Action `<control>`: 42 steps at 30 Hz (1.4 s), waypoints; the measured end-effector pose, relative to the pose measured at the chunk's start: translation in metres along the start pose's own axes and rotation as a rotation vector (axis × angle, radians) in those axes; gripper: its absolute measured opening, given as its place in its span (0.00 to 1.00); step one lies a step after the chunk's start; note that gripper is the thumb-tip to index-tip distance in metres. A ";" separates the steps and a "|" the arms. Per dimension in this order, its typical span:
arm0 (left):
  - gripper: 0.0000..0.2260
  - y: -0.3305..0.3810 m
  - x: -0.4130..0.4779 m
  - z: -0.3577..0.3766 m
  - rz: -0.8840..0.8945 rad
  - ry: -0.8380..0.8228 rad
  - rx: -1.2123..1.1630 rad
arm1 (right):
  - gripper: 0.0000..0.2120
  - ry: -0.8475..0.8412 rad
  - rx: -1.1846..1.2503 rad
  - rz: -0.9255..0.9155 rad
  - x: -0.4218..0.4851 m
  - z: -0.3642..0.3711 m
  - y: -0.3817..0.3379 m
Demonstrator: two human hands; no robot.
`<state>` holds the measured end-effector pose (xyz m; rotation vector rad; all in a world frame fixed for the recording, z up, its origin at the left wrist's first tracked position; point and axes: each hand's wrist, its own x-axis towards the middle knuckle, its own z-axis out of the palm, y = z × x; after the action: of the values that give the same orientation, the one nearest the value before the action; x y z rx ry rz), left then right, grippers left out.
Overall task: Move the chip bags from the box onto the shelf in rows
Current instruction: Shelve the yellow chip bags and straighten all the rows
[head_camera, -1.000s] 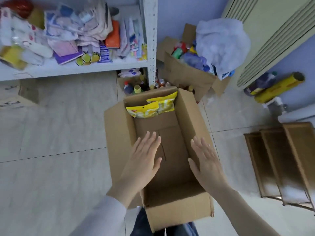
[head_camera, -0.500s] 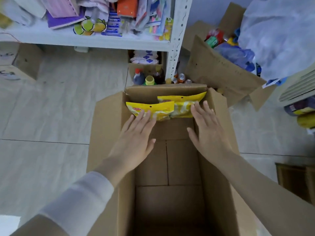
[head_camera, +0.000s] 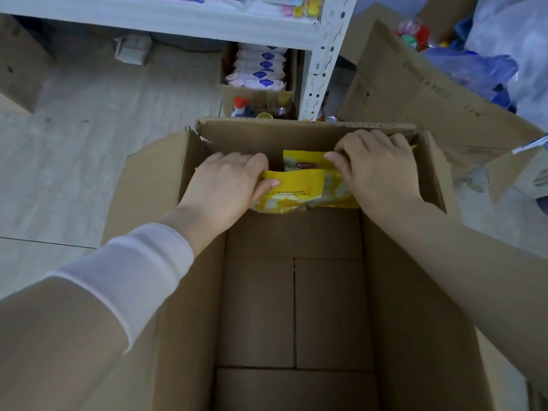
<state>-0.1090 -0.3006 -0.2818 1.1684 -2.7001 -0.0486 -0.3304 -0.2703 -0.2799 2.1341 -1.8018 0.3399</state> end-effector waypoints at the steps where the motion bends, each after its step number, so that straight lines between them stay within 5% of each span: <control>1: 0.16 -0.002 0.001 0.001 0.019 -0.006 -0.020 | 0.19 -0.006 -0.026 -0.037 0.000 0.004 0.002; 7: 0.19 -0.001 0.011 0.007 -0.093 -0.118 -0.073 | 0.19 -0.001 -0.043 -0.094 0.008 0.017 0.007; 13: 0.14 0.017 0.000 -0.012 -0.226 -0.256 -0.473 | 0.19 -0.349 0.218 0.026 0.006 -0.002 0.001; 20: 0.17 0.043 -0.047 -0.071 -0.178 -0.226 -0.629 | 0.14 -0.409 0.381 0.075 0.008 -0.072 0.005; 28: 0.18 0.064 -0.083 -0.183 -0.184 -0.217 -0.630 | 0.18 -0.317 0.369 -0.040 0.024 -0.203 0.001; 34: 0.18 0.086 -0.107 -0.287 -0.145 -0.237 -0.488 | 0.30 -0.259 0.289 -0.123 0.050 -0.301 -0.015; 42: 0.13 0.064 -0.162 -0.417 -0.192 -0.214 -0.387 | 0.21 -0.249 0.196 -0.051 0.088 -0.422 -0.087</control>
<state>0.0343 -0.1182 0.1064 1.3501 -2.5710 -0.7274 -0.2181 -0.1709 0.1332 2.4473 -1.9109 0.2570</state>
